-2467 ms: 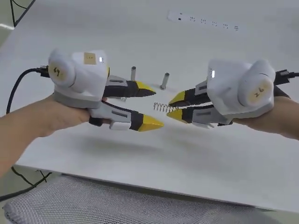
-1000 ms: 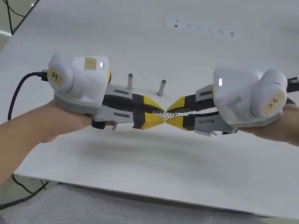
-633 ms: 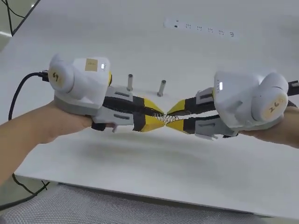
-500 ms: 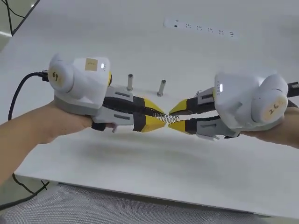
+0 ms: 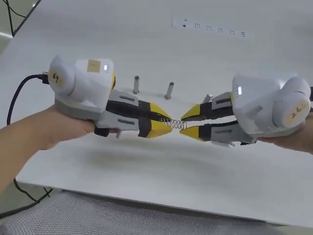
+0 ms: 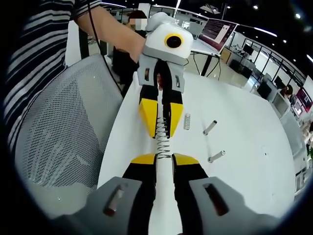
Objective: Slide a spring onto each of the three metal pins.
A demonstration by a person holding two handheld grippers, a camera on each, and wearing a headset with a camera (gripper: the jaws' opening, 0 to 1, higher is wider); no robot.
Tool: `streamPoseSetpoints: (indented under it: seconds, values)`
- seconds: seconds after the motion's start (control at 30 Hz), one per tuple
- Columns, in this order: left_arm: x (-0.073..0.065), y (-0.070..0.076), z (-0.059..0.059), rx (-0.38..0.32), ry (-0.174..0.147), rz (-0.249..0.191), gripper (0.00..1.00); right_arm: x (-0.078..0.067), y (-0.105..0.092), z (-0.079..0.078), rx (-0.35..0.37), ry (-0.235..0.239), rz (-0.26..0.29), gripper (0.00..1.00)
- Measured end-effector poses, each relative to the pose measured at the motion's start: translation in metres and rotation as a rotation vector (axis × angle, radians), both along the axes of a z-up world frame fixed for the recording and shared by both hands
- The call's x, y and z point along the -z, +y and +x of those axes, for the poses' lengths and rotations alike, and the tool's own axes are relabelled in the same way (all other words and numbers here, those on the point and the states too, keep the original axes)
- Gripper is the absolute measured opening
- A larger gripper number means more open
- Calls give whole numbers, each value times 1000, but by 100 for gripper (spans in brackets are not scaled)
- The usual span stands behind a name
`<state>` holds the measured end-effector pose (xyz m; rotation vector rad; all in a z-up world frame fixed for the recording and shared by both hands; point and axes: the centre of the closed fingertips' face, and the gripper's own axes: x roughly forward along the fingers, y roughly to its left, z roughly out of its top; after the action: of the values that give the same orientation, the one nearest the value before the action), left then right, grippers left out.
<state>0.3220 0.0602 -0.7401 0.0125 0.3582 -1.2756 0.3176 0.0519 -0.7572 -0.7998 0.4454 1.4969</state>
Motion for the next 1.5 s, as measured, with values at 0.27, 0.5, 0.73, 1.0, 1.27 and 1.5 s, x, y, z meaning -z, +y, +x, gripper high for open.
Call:
streamPoseSetpoints:
  seconds: [0.27, 0.5, 0.73, 1.0, 1.27, 1.5]
  values:
    - [-1, 1, -2, -3, 7, -11, 8, -2, -1, -2, -9, -6, 10, 12]
    - [2, 1, -2, -4, 17, -17, 8, -6, -1, -3, -12, -7, 12, 12]
    - [15, 4, -4, -2, 16, 37, 7, -19, 6, -5, -11, 10, 62, 7]
    - [8, -1, -7, 0, -8, 19, 7, -27, 15, -8, 20, 43, 108, 4]
    - [11, 3, -10, 13, -14, 31, 7, -34, 17, -14, 41, 96, 143, 10]
    - [9, 2, -13, 30, -27, 23, 7, -39, 22, -14, 54, 127, 178, 10]
